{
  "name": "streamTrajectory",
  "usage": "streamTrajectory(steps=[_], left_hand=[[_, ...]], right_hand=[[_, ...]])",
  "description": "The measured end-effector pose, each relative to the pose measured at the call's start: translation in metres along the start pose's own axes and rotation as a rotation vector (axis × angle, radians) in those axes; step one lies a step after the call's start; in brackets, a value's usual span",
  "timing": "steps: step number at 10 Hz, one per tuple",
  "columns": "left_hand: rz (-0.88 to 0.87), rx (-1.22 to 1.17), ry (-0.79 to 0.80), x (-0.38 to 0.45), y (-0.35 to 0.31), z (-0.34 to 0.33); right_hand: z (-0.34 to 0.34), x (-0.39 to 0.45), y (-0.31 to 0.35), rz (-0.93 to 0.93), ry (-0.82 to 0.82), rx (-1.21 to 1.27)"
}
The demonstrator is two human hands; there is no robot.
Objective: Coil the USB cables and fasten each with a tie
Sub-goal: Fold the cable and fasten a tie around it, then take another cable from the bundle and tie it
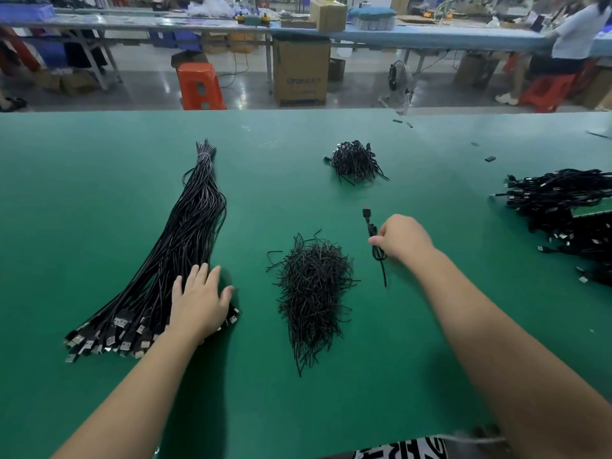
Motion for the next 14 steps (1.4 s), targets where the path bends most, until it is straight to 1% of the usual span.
streamTrajectory(steps=[1,2,3,4,7,9,10,11,12,13,14], left_hand=[[0.033,0.018,-0.105,-0.003,-0.001,0.004],[0.058,0.028,-0.155,-0.006,-0.002,0.007],[0.068,0.028,-0.161,-0.005,-0.002,0.006],[0.084,0.037,-0.180,-0.005,-0.002,0.006],[0.106,0.027,-0.218,-0.003,-0.002,0.004],[0.109,0.023,-0.213,-0.003,-0.002,0.003],[0.104,0.018,-0.218,-0.002,-0.002,0.003],[0.098,0.004,-0.213,-0.002,-0.002,0.003],[0.091,-0.045,-0.209,0.000,0.001,0.001],[0.082,-0.187,-0.211,0.004,0.007,-0.001],[0.069,-0.330,-0.206,0.009,0.012,-0.002]], right_hand=[[-0.008,0.020,-0.018,-0.078,-0.010,-0.090],[-0.017,0.037,-0.028,-0.109,-0.035,-0.172],[-0.029,0.048,-0.039,-0.162,-0.005,-0.224],[-0.039,0.056,-0.058,-0.235,0.024,-0.218],[-0.029,0.074,-0.085,-0.247,-0.135,-0.108],[-0.026,0.078,-0.090,-0.251,-0.127,-0.121],[-0.021,0.076,-0.077,-0.236,-0.136,-0.144],[-0.007,0.067,-0.031,-0.089,-0.186,-0.109],[-0.010,0.040,0.050,0.179,-0.091,-0.018],[-0.036,-0.019,0.136,0.462,0.092,0.069],[-0.091,-0.075,0.195,0.638,0.307,0.076]])
Point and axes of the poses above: each hand's wrist, its own x-axis towards the middle knuckle, its own z-axis out of the back of the hand, y = z × x, the point moved 9 cm from there along x, towards the middle knuckle, and after that the axes turned 9 degrees about x, right-handed, at the moved point
